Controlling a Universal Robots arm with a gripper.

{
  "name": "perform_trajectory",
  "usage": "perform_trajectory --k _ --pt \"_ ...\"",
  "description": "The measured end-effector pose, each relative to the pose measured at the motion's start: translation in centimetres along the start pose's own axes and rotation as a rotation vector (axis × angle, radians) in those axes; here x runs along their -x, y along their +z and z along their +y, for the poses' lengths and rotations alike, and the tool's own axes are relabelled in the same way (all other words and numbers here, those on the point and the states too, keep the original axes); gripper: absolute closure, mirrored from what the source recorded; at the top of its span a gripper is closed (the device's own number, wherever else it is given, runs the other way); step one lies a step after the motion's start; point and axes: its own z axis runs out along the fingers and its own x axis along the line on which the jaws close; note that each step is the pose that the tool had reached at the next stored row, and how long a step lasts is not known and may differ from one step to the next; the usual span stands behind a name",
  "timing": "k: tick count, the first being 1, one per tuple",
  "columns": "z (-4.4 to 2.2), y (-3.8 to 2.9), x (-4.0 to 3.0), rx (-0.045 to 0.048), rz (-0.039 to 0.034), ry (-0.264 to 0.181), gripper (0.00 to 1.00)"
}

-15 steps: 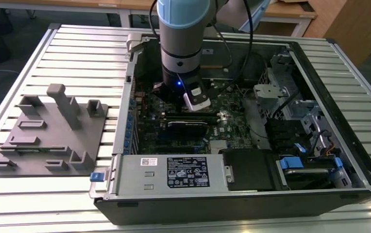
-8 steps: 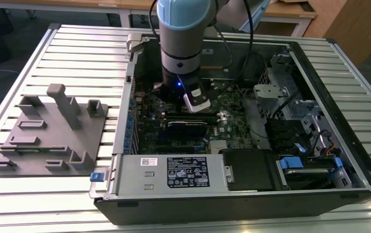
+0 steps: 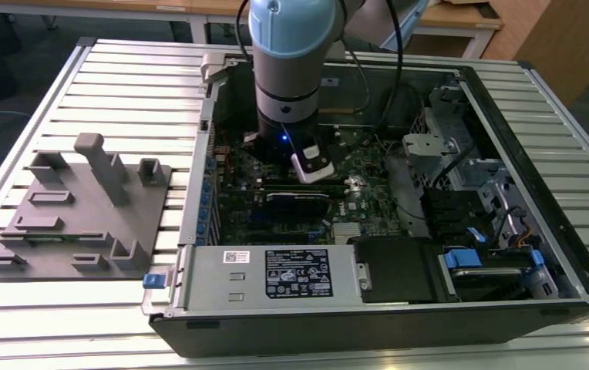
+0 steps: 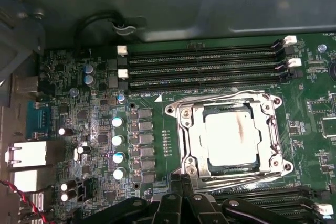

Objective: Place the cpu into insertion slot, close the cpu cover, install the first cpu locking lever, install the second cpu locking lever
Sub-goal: 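Install the second cpu locking lever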

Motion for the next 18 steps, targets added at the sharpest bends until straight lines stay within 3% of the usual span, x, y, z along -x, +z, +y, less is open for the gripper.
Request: perform_trajectory --k 9,18 --pt "-0.25 0.23 0.02 0.0211 0.0020 0.001 0.90" --pt "-0.38 0.74 0.00 0.0239 0.0029 0.001 0.90"
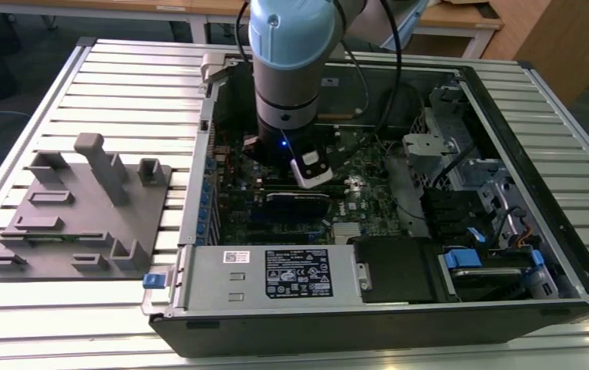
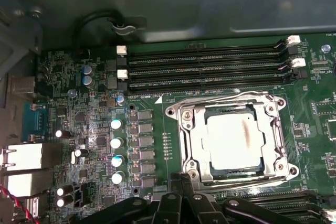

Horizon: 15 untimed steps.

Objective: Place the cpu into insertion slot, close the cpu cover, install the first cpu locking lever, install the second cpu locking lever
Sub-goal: 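Install the second cpu locking lever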

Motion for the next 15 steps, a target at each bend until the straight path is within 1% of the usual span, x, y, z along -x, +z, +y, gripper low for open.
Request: perform_trajectory --k 8,10,12,15 --pt "0.03 -0.01 0.01 0.0018 -0.0009 0.000 0.90" --pt "0.10 -0.23 0.03 0.0026 -0.0013 0.000 0.90" --pt "0.16 -0.66 0.02 0.0011 -0.0004 0.000 0.90" --pt "0.29 -1.27 0.03 0.0013 -0.0005 0.000 0.90"
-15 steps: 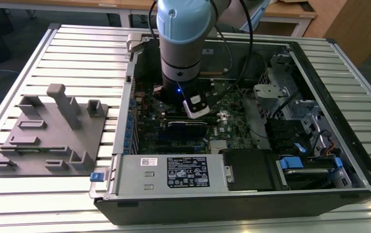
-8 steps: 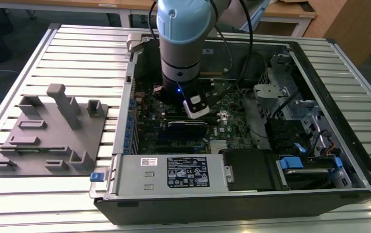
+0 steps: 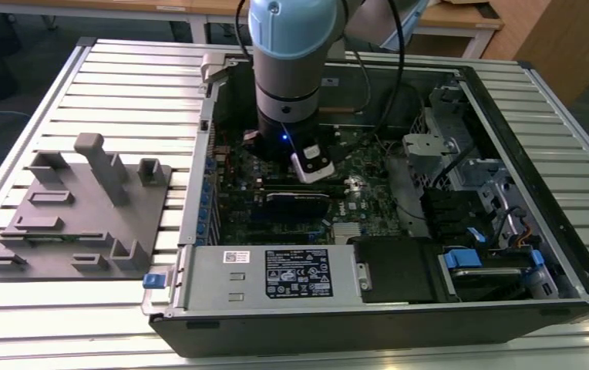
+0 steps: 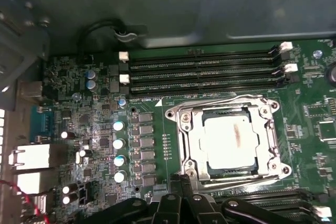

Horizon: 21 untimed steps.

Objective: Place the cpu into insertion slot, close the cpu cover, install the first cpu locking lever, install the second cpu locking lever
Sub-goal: 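Install the second cpu locking lever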

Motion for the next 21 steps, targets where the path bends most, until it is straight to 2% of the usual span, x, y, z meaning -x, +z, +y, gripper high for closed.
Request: perform_trajectory --k 5,12,15,19,21 --pt "0.22 -1.01 0.02 0.0000 0.0000 0.000 0.90" --pt "0.53 -1.00 0.18 -0.0030 -0.0003 0.000 0.90" --pt "1.15 -0.86 0.25 -0.0150 -0.0016 0.000 0.90" --pt "2.21 -0.63 0.22 -0.0374 -0.0038 -0.001 0.90" --pt "2.63 -0.54 0.38 -0.0432 -0.0043 -0.001 0.90"
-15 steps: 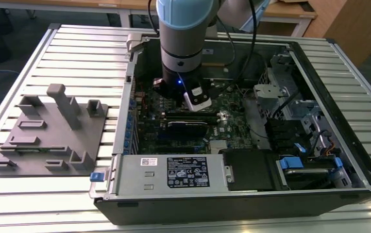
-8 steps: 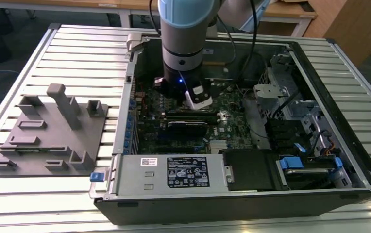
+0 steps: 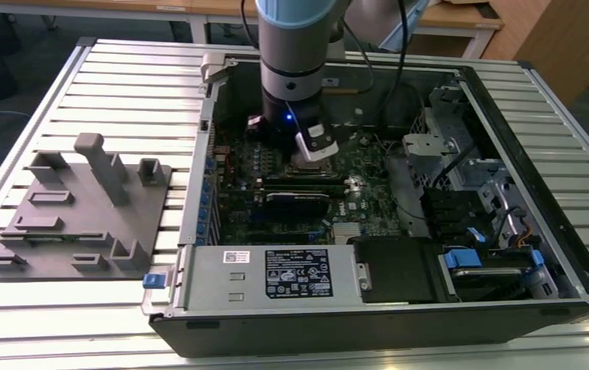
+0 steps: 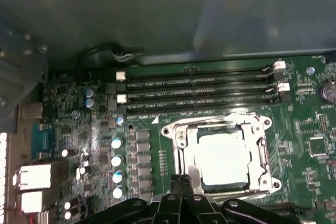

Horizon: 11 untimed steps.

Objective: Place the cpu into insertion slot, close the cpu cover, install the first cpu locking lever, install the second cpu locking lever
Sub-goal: 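Install the second cpu locking lever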

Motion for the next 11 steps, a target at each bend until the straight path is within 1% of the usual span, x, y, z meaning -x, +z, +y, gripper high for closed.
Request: perform_trajectory --k 2,4,6,8,11 --pt "0.34 0.07 0.30 -0.0031 -0.0004 0.000 0.90" --pt "0.56 0.11 0.75 -0.0065 -0.0008 0.000 0.90" --pt "0.74 0.16 1.22 -0.0124 -0.0015 0.001 0.90" --pt "0.97 0.20 1.53 -0.0239 -0.0026 0.001 0.90" --pt "1.32 0.27 1.87 -0.0486 -0.0052 0.001 0.90"
